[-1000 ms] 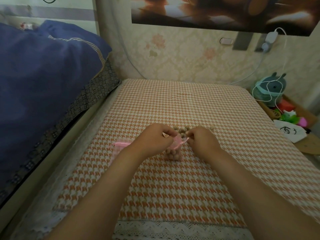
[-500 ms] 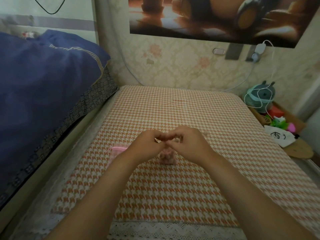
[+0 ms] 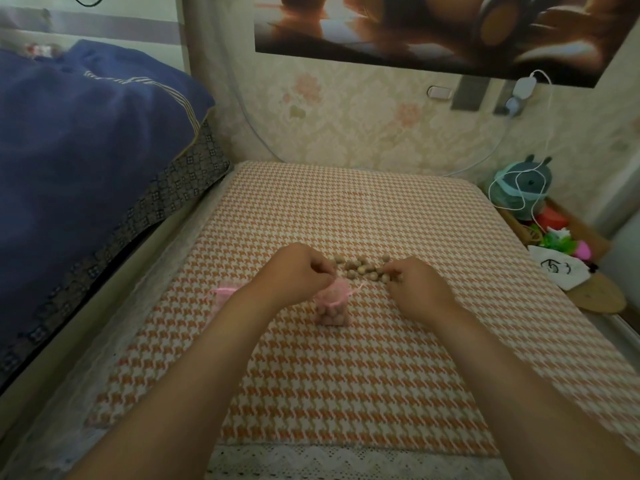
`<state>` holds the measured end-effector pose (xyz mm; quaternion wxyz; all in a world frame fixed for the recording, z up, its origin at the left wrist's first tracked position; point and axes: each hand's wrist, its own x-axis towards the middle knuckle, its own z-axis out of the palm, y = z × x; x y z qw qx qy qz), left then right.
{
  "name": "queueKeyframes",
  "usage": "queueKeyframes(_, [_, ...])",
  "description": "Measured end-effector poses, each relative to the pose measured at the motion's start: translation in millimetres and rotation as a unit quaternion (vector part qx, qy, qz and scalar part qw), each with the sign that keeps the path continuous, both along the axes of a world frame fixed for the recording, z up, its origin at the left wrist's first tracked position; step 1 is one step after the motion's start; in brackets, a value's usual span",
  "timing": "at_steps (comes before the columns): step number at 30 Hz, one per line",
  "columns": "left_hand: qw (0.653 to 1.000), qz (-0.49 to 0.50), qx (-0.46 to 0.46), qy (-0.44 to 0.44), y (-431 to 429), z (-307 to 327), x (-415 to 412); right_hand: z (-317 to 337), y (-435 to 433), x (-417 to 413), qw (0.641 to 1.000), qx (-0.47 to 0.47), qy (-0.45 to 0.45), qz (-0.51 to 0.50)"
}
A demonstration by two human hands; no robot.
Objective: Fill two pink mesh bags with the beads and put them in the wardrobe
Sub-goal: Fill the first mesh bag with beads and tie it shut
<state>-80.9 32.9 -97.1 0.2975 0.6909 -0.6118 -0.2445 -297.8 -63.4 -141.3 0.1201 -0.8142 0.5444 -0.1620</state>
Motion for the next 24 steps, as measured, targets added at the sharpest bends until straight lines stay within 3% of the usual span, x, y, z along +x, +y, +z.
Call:
queueKeyframes(3, [1.0,0.006,0.004,0.003,0,0,1,-3,-4,4,0.999,-0.009,0.041,-0.005])
queueKeyframes(9, [0.998,0.014,0.015,0.053,8,3,4,-10,-7,9,0.999,0.002,-0.009,-0.046])
queueKeyframes(16, [0.999,0.019,0.02,0.017,12,-7,7,-7,-4,13,0.999,-0.015,-0.041,-0.022])
queueKeyframes(20, [0.999,0.033,0.01,0.025,13,-10,12,14,11,21,0.987,-0.004,-0.159,-0.006])
queueKeyframes(24, [0.998,0.044,0.005,0.039,14,-8,12,47,40,45,0.956,-0.001,-0.285,0.074])
